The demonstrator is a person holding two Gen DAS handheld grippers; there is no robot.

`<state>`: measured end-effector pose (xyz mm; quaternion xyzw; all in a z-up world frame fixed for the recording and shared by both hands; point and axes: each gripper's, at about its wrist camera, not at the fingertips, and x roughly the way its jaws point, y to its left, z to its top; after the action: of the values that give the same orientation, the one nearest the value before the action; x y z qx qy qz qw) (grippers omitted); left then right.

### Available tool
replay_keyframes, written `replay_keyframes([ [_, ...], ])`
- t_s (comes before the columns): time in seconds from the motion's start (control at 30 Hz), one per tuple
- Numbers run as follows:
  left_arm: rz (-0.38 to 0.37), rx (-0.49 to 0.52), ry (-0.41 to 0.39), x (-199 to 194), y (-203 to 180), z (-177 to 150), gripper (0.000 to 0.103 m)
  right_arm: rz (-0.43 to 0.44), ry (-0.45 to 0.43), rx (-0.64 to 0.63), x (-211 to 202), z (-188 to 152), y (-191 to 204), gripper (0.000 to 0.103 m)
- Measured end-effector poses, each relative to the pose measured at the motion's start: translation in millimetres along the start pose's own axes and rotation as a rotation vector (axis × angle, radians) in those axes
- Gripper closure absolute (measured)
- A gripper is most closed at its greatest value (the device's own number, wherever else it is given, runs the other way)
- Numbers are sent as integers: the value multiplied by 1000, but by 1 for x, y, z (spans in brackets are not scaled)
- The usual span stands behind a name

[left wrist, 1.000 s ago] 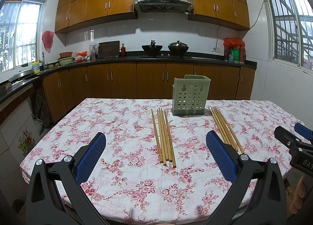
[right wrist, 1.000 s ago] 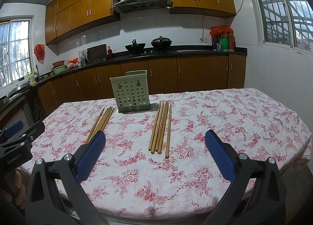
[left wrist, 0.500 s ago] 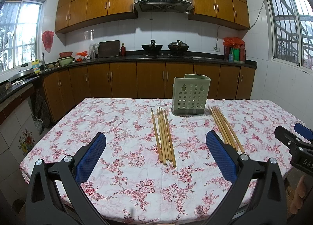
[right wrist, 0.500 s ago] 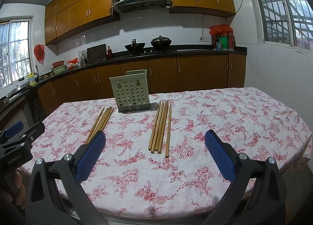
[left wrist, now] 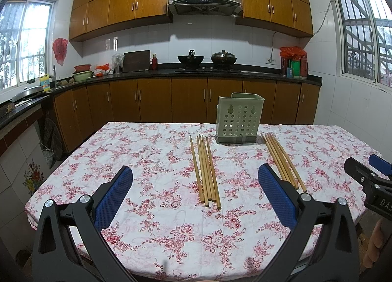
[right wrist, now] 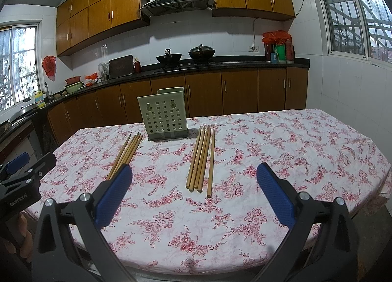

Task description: Organize utensils

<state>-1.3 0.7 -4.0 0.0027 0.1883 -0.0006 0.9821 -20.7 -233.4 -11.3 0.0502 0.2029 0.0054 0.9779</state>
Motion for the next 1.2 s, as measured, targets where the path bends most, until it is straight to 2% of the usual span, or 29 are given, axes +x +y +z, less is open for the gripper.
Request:
replay_keyframes([
  [0.9, 5, -4, 11, -1, 5, -4, 2, 0, 15, 6, 8, -1, -1, 4],
  [1.1, 19, -6, 64, 18, 10, -5, 2, -22, 50, 6, 20, 1, -5, 4],
  [1.2, 28, -13, 108, 31, 16, -4, 2, -46, 96, 12, 37, 3, -9, 4],
])
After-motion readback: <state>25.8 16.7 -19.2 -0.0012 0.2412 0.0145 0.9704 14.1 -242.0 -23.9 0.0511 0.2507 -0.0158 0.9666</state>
